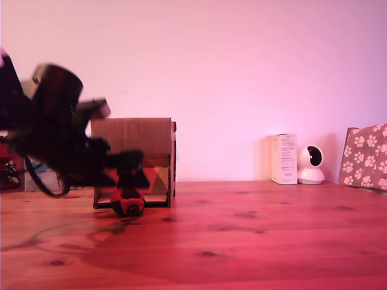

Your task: Drop the footbag into the cardboard dice tower

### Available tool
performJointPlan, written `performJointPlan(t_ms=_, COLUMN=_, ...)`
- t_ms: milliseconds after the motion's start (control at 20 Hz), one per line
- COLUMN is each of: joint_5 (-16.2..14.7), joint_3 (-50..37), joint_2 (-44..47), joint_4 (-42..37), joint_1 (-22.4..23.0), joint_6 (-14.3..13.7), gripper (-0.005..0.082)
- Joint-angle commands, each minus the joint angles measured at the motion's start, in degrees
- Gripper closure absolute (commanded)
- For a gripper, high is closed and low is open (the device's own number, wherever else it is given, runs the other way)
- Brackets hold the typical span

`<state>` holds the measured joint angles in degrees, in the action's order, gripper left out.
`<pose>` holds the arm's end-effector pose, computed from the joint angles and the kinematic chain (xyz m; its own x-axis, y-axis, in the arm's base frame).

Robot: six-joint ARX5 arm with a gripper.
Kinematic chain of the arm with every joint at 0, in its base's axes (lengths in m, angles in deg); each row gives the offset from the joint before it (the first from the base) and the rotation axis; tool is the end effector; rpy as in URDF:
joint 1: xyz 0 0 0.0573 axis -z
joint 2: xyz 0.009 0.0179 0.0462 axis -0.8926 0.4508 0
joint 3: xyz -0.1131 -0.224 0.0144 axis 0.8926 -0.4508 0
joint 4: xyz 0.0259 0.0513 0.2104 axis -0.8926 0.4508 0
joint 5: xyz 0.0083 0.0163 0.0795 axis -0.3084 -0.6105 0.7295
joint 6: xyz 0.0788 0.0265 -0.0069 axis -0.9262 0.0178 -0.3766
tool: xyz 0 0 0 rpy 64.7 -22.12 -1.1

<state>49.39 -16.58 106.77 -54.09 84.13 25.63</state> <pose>0.3457 -0.1417 0.1156 0.7873 -0.4353 -0.4366 0.4668 0.8835 -0.0392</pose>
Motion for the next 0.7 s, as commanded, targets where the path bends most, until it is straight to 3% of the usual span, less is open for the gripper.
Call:
performJointPlan(t_ms=0, joint_5=1.0, joint_3=0.7, joint_2=1.7, joint_4=-0.3, joint_1=-0.1, joint_6=-1.0, gripper=0.0015)
performJointPlan(t_ms=150, joint_5=0.6, joint_3=0.7, joint_2=2.1, joint_4=-0.1, joint_1=-0.3, joint_6=-0.9, gripper=0.0116)
performJointPlan(t_ms=250, joint_5=-1.5, joint_3=0.7, joint_2=2.9, joint_4=0.2, joint_1=-0.3, joint_6=-0.9, gripper=0.0206)
performJointPlan(t_ms=450, joint_5=-1.6, joint_3=1.2, joint_2=5.0, joint_4=0.5, joint_1=-0.3, joint_6=-0.9, gripper=0.0341)
performJointPlan(t_ms=650, joint_5=-1.3, joint_3=1.4, joint_2=5.1, joint_4=0.2, joint_1=-0.5, joint_6=-1.0, gripper=0.0632)
